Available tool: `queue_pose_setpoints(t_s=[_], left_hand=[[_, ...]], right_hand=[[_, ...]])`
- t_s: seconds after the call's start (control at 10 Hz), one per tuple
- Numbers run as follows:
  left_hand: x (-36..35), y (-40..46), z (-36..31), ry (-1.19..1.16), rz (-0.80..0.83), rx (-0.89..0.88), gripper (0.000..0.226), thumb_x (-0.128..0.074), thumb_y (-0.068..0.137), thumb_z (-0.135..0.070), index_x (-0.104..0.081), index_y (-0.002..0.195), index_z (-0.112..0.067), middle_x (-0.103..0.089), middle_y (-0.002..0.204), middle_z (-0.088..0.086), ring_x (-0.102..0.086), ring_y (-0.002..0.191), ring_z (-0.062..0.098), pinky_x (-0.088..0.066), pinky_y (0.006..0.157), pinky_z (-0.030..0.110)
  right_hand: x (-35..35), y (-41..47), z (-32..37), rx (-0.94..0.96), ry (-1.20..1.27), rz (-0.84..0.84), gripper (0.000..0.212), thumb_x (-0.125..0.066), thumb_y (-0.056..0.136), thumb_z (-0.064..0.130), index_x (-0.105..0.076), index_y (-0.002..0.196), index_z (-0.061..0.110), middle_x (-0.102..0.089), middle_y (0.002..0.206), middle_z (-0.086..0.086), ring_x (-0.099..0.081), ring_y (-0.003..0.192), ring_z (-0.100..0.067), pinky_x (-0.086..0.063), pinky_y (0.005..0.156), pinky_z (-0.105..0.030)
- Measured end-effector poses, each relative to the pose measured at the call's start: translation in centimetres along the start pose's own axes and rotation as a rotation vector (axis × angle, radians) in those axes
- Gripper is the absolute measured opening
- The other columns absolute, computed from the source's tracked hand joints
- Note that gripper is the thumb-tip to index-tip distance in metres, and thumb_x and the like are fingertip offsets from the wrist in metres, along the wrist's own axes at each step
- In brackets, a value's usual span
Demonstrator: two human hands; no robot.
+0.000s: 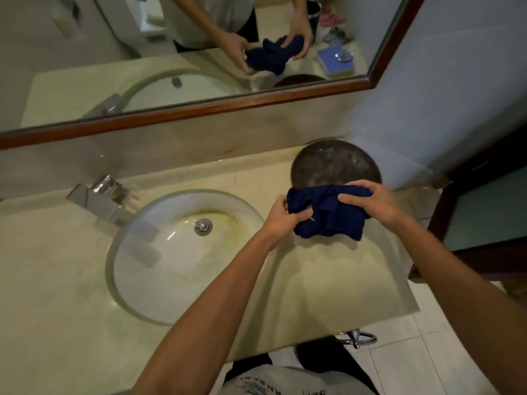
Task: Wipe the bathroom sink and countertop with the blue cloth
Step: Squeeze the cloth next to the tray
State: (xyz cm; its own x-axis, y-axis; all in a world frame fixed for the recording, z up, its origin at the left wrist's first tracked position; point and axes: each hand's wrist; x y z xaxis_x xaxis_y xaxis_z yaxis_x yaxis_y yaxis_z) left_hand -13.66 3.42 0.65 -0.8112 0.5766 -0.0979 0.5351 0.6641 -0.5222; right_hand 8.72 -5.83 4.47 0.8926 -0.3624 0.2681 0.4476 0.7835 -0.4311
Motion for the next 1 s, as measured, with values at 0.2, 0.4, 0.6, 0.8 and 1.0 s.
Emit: queue_pose_setpoints(t_s=[0.2,0.4,0.6,0.8,1.0], left_hand=[[-5.1,6.5,-3.8,-0.022,0.085,0.018,0.073,-0.084,0.077,0.004,-0.043,0.136,-0.013,-0.064,0.120,0.001,-0.064,0.115,0.022,-0.055,0.100,0.044],[-6.1,11.9,-2.5,0.708,-0.156,0.130,0.084,-0.090,0.072,-0.021,-0.043,0.140,-0.011,-0.056,0.136,0.008,-0.056,0.123,0.025,-0.049,0.100,0.035],[-6.7,11.5,-0.3,1.474,-0.074,-0.342,0.078,-0.072,0.087,-0.031,-0.034,0.155,-0.025,-0.026,0.161,0.006,-0.036,0.141,0.030,-0.042,0.112,0.043],[-4.6,7.7,-1.7,1.387,-0.146,-0.395,0.046,-0.063,0.096,-0.032,-0.057,0.142,-0.027,-0.044,0.147,-0.004,-0.053,0.124,0.017,-0.054,0.091,0.032],[-0.8,-4.0,-13.7,0.864,-0.526,-0.626,0.030,-0.065,0.096,-0.040,-0.068,0.124,-0.031,-0.068,0.111,-0.017,-0.066,0.088,0.001,-0.060,0.076,0.031]], right_hand=[[8.0,6.9,1.1,-0.014,-0.070,0.054,0.042,-0.087,0.079,0.022,-0.070,0.116,0.013,-0.074,0.102,-0.004,-0.073,0.093,-0.022,-0.058,0.064,-0.025],[9.2,15.1,-3.1,0.064,-0.647,0.142,0.052,-0.084,0.084,0.030,-0.064,0.130,0.014,-0.062,0.125,-0.009,-0.062,0.112,-0.026,-0.050,0.092,-0.032],[7.4,17.0,-7.3,0.300,-0.813,0.011,0.035,-0.067,0.097,0.023,-0.064,0.131,0.015,-0.053,0.129,-0.012,-0.054,0.116,-0.032,-0.047,0.101,-0.043],[8.0,14.6,-4.1,0.464,-0.752,-0.211,0.042,-0.071,0.094,0.023,-0.063,0.133,0.010,-0.058,0.124,-0.014,-0.054,0.114,-0.033,-0.045,0.097,-0.042],[11.5,5.5,10.3,0.567,-0.247,-0.325,0.027,-0.072,0.093,0.014,-0.070,0.115,0.028,-0.070,0.102,0.004,-0.067,0.090,-0.014,-0.056,0.080,-0.020]])
Point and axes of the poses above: each hand's wrist, its own y-axis towards the middle knuckle, its own x-axis out of the back of the hand, z = x × y
